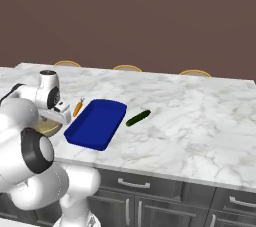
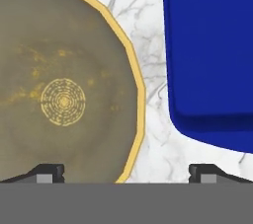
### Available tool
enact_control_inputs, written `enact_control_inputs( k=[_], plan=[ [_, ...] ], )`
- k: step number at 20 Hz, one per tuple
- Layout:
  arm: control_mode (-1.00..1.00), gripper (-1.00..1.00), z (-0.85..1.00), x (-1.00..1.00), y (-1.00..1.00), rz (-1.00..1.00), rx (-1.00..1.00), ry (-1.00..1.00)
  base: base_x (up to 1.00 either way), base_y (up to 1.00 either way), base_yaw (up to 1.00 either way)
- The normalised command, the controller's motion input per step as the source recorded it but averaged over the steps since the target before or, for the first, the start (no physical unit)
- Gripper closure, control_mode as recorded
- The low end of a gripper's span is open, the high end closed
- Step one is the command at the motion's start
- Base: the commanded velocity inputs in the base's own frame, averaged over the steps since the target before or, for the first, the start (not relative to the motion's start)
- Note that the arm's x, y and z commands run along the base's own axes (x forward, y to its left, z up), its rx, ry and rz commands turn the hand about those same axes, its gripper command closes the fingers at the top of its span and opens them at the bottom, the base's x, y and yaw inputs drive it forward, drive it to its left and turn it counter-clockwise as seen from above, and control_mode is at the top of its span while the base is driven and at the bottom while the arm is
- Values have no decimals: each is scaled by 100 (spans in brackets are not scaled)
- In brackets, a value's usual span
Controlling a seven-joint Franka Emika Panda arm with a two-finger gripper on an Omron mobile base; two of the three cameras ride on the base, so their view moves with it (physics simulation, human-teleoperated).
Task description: Place the two vegetables and bowl onto the tray for setting up a vegetable dip station.
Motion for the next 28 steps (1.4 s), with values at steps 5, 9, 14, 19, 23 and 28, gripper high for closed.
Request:
enact_control_inputs(
  k=[5, 9, 14, 19, 23, 28],
  plan=[
    [-100, -100, -17, 20, 2, -2, 0, -12, 0, 0, 0],
    [-100, -100, -10, 19, 2, -2, 0, -4, 0, 0, 0],
    [-100, -100, -3, 7, 0, 0, 0, 0, 0, 0, 0],
    [-100, -100, -2, 0, 0, 0, 0, 0, 0, 0, 0],
    [-100, -100, -1, 0, 0, 0, 0, 0, 0, 0, 0],
    [-100, -100, -9, 0, 0, 0, 0, 0, 0, 0, 0]
  ],
)
